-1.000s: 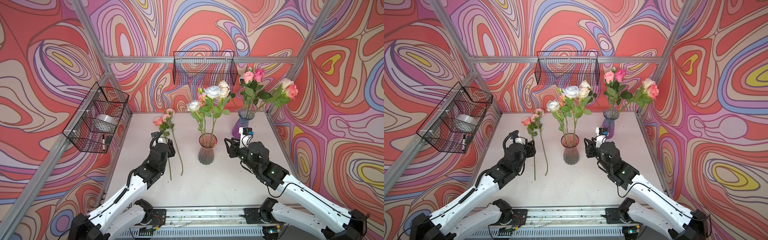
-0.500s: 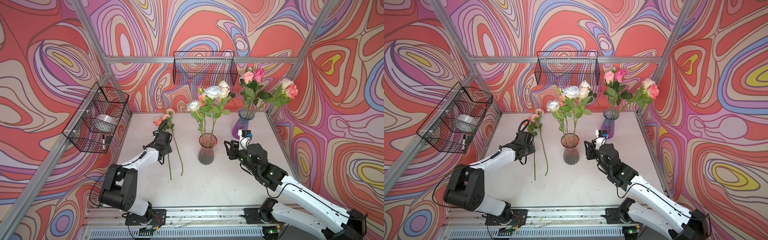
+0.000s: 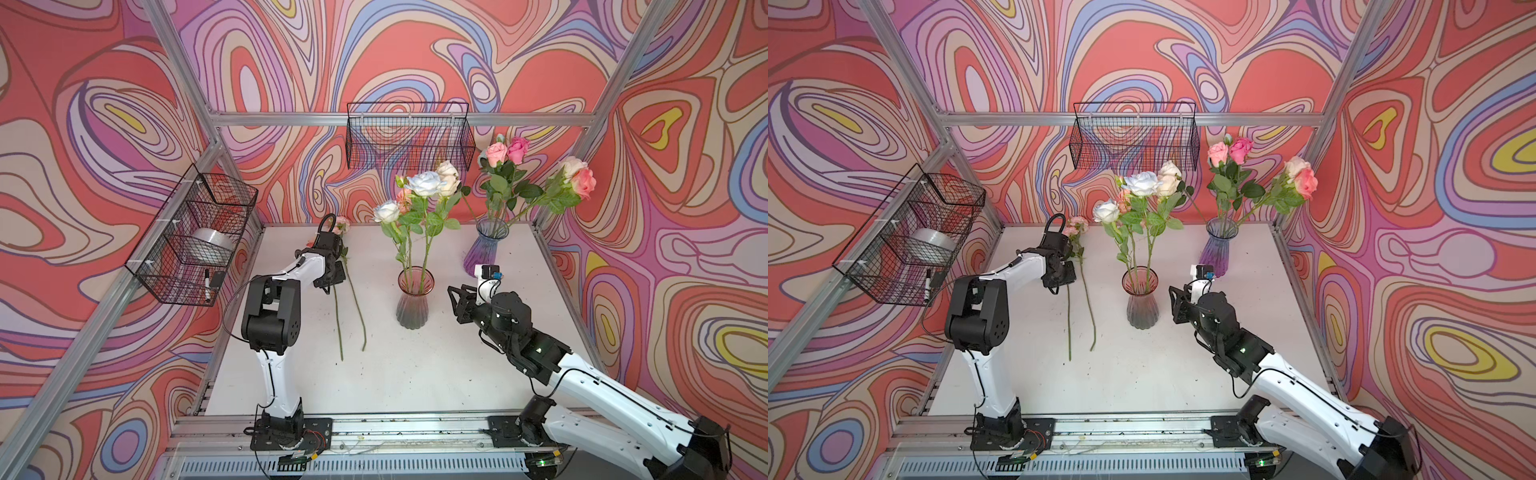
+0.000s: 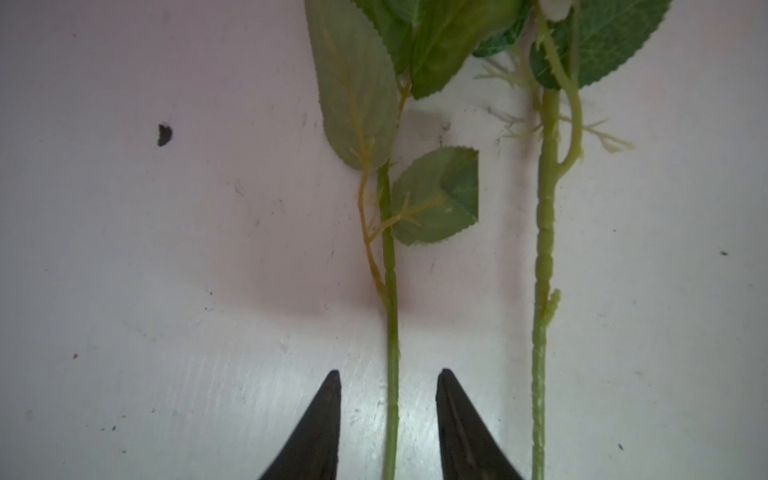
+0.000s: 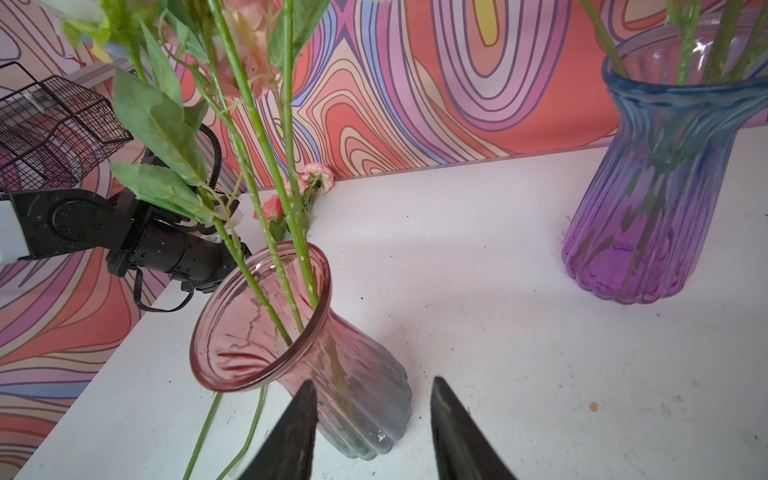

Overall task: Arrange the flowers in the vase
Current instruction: 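Move the left gripper back down to the two remaining pink roses, then close the left gripper on a pink rose stem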

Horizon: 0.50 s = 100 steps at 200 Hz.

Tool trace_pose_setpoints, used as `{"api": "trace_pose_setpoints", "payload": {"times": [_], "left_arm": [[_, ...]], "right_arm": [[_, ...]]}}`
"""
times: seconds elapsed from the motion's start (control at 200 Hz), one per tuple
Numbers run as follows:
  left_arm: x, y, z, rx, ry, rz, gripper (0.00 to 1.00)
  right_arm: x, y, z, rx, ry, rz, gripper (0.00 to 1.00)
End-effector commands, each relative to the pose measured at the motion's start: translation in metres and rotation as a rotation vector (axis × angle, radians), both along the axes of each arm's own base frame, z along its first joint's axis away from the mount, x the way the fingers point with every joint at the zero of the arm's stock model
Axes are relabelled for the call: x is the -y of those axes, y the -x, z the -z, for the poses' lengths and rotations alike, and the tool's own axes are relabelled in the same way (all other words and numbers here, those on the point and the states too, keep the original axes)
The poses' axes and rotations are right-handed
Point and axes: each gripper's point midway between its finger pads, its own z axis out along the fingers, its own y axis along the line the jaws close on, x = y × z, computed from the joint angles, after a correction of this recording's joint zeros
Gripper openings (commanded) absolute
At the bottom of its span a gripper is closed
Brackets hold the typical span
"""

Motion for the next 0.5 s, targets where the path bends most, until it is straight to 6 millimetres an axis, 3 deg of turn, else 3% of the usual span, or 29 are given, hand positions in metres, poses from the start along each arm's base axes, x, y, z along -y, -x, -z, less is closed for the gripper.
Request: {"api": "trace_pose_setpoints", "payload": {"times": [0.0,0.3,0.496], "left_arm": [[-0.005,0.009,0.011,-0.093,-0.024,0.027,0.35],[-0.002,0.010,0.034,-0.145,0.003,0.036,0.18],[-0.001,0.012,0.030,-0.138,0.027,0.030,0.00]], "right_arm": [[0.000,-0.003,0.004,0.003,-0.007,0.009,0.45],[0.000,-0.002,0.001,0.006,-0.012,0.008,0.45],[0.000,-0.001,-0.004,0.010,-0.016,0.006,0.45]]}}
